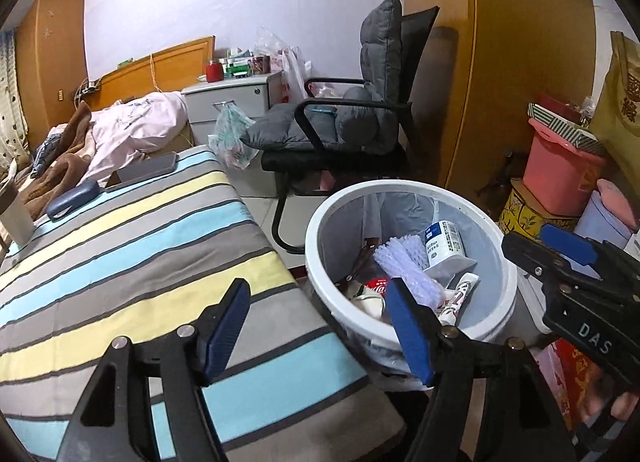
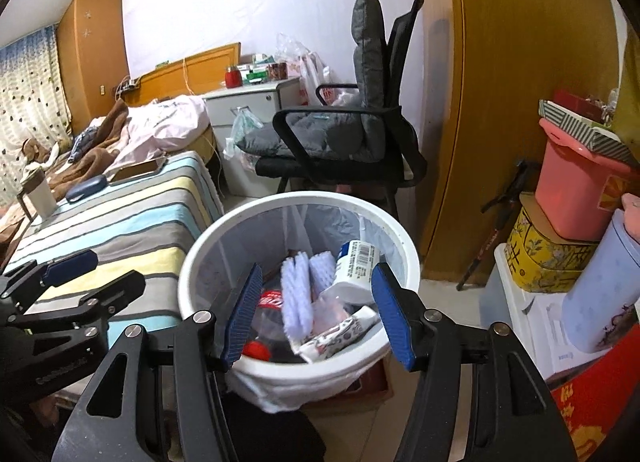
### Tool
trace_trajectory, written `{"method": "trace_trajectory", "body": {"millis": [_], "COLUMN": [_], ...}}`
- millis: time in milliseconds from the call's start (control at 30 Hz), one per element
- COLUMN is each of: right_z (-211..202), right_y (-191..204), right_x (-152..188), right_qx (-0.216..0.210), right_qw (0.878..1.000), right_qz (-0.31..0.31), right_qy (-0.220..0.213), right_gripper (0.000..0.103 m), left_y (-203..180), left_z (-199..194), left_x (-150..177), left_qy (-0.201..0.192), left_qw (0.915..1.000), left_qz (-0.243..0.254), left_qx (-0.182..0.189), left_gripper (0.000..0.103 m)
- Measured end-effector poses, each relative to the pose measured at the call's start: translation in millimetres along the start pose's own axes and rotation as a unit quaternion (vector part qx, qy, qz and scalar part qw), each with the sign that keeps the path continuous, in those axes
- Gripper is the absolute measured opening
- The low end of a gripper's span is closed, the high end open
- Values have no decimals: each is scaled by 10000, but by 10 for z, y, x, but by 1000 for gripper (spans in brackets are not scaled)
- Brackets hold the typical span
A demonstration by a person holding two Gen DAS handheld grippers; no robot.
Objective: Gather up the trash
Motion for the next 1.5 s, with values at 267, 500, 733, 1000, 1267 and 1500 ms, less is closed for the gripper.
{"method": "trace_trajectory", "body": {"millis": [267, 500, 733, 1000, 1267, 1500], "right_z": [-178, -278, -325, -369, -384, -389], "right_y": [50, 63, 83, 85, 92, 104], "right_x": [151, 260, 321, 330, 326, 328], "right_qx": [74, 109, 128, 157, 166, 156], "right_qw": [9998, 9993, 9991, 9988, 9987, 9987], "right_qz": [110, 259, 326, 340, 348, 336], "right_qy": [-126, -229, -254, -319, -346, -360], "right_gripper": [59, 59, 59, 59, 59, 59], "left_y": [28, -55, -48, -55, -59, -60], "left_z": [-237, -391, -441, -482, -491, -501], "left_x": [138, 218, 247, 265, 279, 288], "left_qy": [-196, -357, -406, -433, -421, -406], "left_qw": [9997, 9994, 9991, 9990, 9991, 9991], "left_qz": [-108, 40, 20, 0, -10, -24], "left_qx": [-25, -25, -81, -92, -107, -104], "left_gripper": [72, 72, 72, 72, 72, 72]}}
Point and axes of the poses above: each gripper's, at about its wrist camera, not at the fingertips, and z roughly the way its jaws point, y to its left, x to its underside, the point moved 9 cm from there along z, roughly the way its jaws point, and after that the axes turned 8 degrees about z, right-handed, at the moved point
